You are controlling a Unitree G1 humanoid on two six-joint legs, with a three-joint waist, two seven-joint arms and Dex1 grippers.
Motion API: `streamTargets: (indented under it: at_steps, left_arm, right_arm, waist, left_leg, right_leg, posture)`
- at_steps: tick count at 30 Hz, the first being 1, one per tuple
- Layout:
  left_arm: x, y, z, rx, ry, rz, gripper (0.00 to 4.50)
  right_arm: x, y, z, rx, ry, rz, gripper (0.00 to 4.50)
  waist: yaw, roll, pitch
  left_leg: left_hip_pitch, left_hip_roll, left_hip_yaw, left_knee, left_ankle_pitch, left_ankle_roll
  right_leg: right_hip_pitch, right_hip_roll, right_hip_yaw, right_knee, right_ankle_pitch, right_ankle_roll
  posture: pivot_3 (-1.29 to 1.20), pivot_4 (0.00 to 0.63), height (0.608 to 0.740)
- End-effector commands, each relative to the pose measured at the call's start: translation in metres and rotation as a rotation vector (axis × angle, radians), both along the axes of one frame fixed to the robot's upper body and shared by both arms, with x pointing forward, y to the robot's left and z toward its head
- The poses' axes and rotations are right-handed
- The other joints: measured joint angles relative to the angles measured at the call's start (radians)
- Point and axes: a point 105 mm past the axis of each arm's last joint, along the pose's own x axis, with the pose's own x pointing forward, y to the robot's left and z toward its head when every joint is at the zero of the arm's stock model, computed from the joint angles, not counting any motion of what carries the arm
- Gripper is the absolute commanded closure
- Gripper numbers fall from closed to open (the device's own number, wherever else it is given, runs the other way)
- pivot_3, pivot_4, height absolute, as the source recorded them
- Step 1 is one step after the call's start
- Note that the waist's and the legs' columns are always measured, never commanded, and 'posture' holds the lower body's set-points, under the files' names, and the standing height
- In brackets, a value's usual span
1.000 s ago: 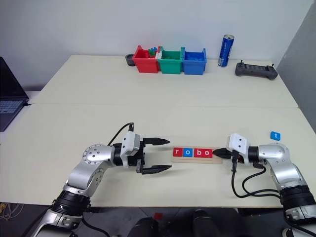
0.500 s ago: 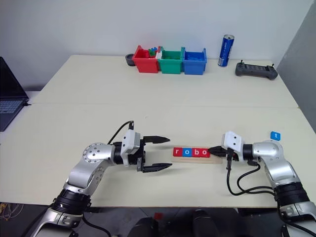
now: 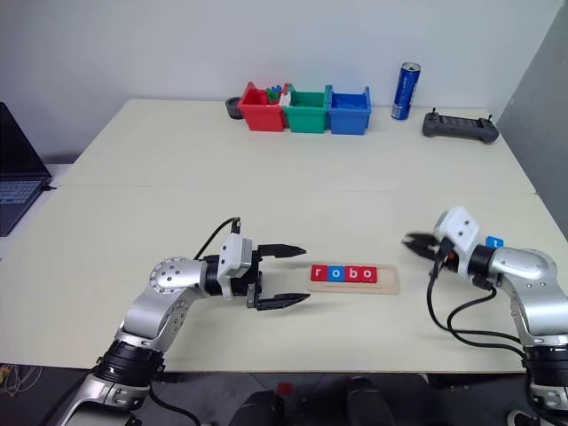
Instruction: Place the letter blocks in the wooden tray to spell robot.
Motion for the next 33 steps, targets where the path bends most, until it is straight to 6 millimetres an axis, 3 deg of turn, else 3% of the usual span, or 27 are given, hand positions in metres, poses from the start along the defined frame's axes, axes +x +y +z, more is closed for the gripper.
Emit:
streamTargets:
  at_steps: [1,4,9,12,20,33]
  left_arm:
    - [-0.003,-0.003,0.002,-0.012,-0.017,-0.018,0.00]
    - [-0.002,-0.005,0.002,-0.014,-0.017,-0.024,0.00]
    - [-0.002,-0.007,0.002,-0.012,-0.015,-0.042,0.00]
    - [-0.002,-0.007,0.003,-0.012,-0.017,-0.045,0.00]
    - [-0.001,-0.006,0.004,-0.006,-0.019,-0.049,0.00]
    - [-0.002,-0.006,0.006,-0.007,-0.019,-0.041,0.00]
  right_arm:
    - [0.009,-0.039,0.011,0.028,-0.130,-0.312,2.64]
    - [0.009,-0.068,0.013,0.067,-0.217,-0.590,1.61]
    - [0.006,-0.090,0.004,0.127,-0.232,-0.883,0.03]
    - [0.004,-0.102,-0.007,0.167,-0.206,-1.020,0.03]
    - [0.009,-0.123,-0.031,0.342,-0.079,-1.180,0.03]
    - [0.026,-0.115,-0.047,0.419,0.056,-1.146,0.03]
  waist:
    - [0.002,0.000,0.000]
    - [0.003,0.000,0.000]
    - [0.000,0.000,0.000]
    - [-0.002,0.001,-0.001]
    - [-0.004,0.001,-0.001]
    - [-0.007,0.002,-0.001]
  left_leg:
    - [0.000,0.000,0.000,0.000,0.000,0.000]
    - [0.000,0.000,0.000,0.000,0.000,0.000]
    - [0.000,0.000,0.001,-0.001,0.000,0.000]
    - [0.000,0.000,0.001,-0.001,0.000,0.000]
    - [0.000,0.000,0.001,-0.001,0.000,0.000]
    - [0.000,0.000,0.002,-0.001,0.000,0.000]
  right_leg:
    - [0.000,0.000,0.000,0.000,0.000,0.000]
    - [0.000,0.000,0.000,0.000,0.000,0.000]
    - [-0.001,0.000,0.001,0.000,0.000,0.000]
    - [-0.001,0.001,0.001,0.000,0.000,0.000]
    - [0.000,0.001,0.001,0.000,0.000,0.000]
    - [-0.001,0.001,0.001,0.000,0.000,0.000]
  posture:
    - [0.00,0.150,0.740]
    - [0.00,0.150,0.740]
    - [0.00,0.150,0.740]
    - [0.00,0.150,0.740]
    - [0.00,0.150,0.740]
    - [0.00,0.150,0.740]
